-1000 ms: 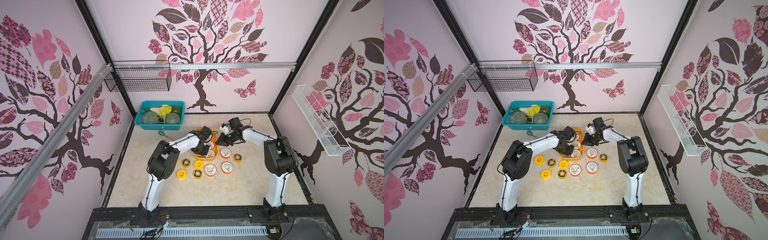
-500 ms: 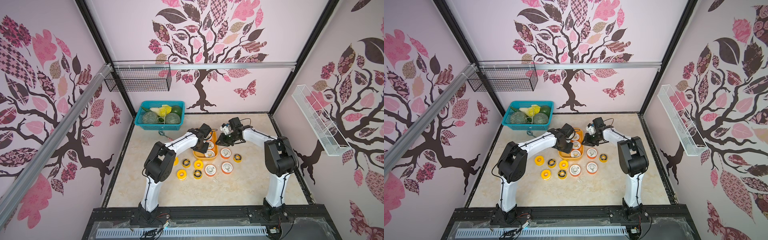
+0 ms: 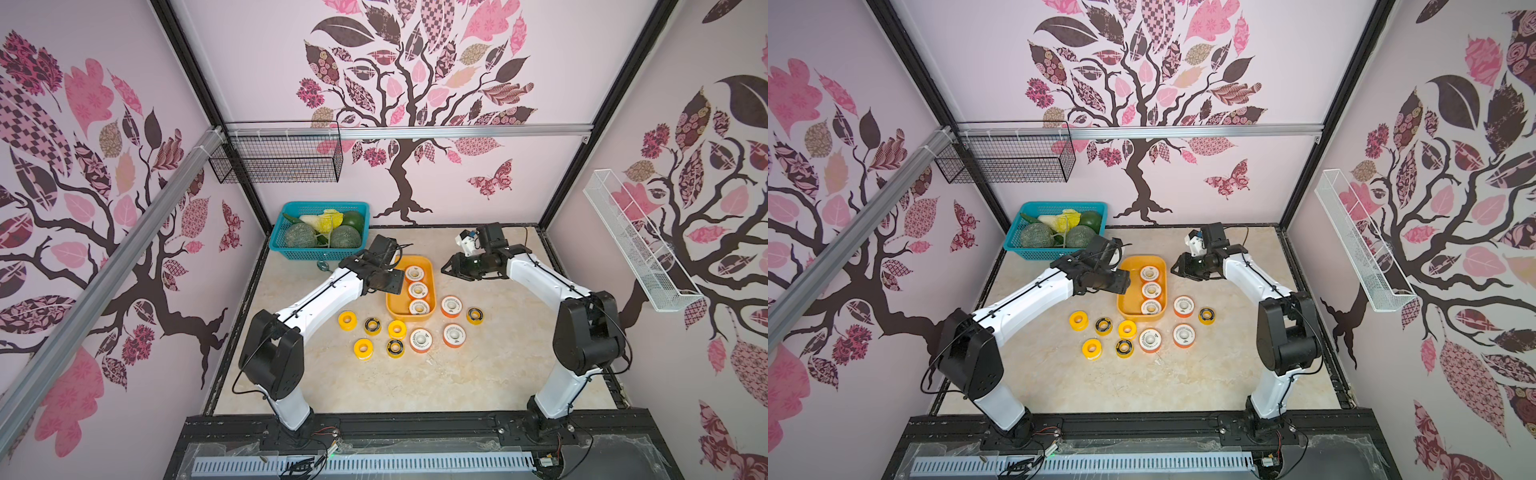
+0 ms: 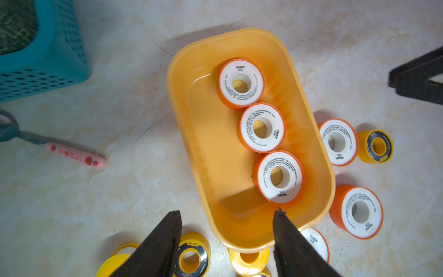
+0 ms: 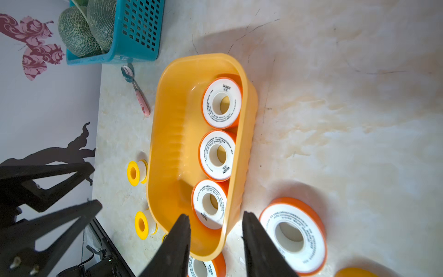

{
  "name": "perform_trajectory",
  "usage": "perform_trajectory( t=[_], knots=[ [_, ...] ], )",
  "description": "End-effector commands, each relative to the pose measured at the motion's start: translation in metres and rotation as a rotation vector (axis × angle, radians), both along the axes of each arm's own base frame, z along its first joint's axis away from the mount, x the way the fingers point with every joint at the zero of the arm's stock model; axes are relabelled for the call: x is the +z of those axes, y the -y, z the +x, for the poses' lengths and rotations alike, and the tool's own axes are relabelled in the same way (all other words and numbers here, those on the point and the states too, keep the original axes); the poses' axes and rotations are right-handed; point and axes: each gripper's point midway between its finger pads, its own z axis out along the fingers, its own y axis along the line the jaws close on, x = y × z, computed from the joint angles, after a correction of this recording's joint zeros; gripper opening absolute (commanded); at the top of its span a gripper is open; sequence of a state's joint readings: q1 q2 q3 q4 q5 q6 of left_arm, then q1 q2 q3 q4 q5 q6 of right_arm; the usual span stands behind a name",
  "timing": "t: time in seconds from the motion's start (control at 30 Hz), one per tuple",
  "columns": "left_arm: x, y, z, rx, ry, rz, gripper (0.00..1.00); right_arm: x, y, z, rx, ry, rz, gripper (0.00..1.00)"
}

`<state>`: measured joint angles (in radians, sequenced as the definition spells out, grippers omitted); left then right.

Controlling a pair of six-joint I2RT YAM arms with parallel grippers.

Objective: Put the sealing tape into the storage box
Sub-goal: Place the sealing tape in the storage box, then pick up the sealing tape at the center of the board.

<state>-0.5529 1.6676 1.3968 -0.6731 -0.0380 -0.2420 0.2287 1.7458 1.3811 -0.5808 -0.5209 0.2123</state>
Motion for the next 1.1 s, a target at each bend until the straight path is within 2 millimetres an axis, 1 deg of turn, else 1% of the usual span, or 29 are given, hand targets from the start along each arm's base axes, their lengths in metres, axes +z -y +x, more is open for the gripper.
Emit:
perform_trajectory(
  t=[0.0,0.2,0.4,0.47,0.6,0.73,0.83,0.97,1.0,1.07],
  knots=[
    [0.013,-0.011,0.003,0.034,0.046,-0.028,0.68,0.005,0.016,-0.008,-0.016,0.016,-0.04,0.42],
    [0.013,-0.034,-0.007,0.087,0.04,-0.045,0.75,0.002,0.03,-0.025,-0.033,0.008,-0.084,0.43],
    [0.015,-0.058,-0.016,0.147,0.002,-0.185,0.77,-0.002,0.047,-0.044,-0.049,0.005,-0.17,0.44],
    [0.016,-0.066,-0.019,0.166,-0.005,-0.201,0.79,-0.002,0.053,-0.051,-0.055,0.009,-0.205,0.46],
    [0.015,-0.077,-0.027,0.183,0.002,-0.196,0.81,-0.01,0.07,-0.066,-0.084,-0.014,-0.285,0.48],
    [0.015,-0.08,-0.028,0.191,0.011,-0.188,0.82,-0.022,0.083,-0.082,-0.122,-0.05,-0.338,0.53],
    [0.014,-0.079,-0.027,0.191,0.01,-0.194,0.82,-0.034,0.09,-0.09,-0.142,-0.085,-0.365,0.6],
    [0.014,-0.079,-0.026,0.189,0.007,-0.19,0.82,-0.047,0.095,-0.094,-0.158,-0.116,-0.395,0.72],
    [0.015,-0.079,-0.026,0.188,0.008,-0.19,0.82,-0.05,0.097,-0.094,-0.166,-0.124,-0.406,0.74],
    [0.013,-0.08,-0.026,0.192,0.008,-0.184,0.82,-0.056,0.098,-0.094,-0.166,-0.137,-0.422,0.75]
  ],
)
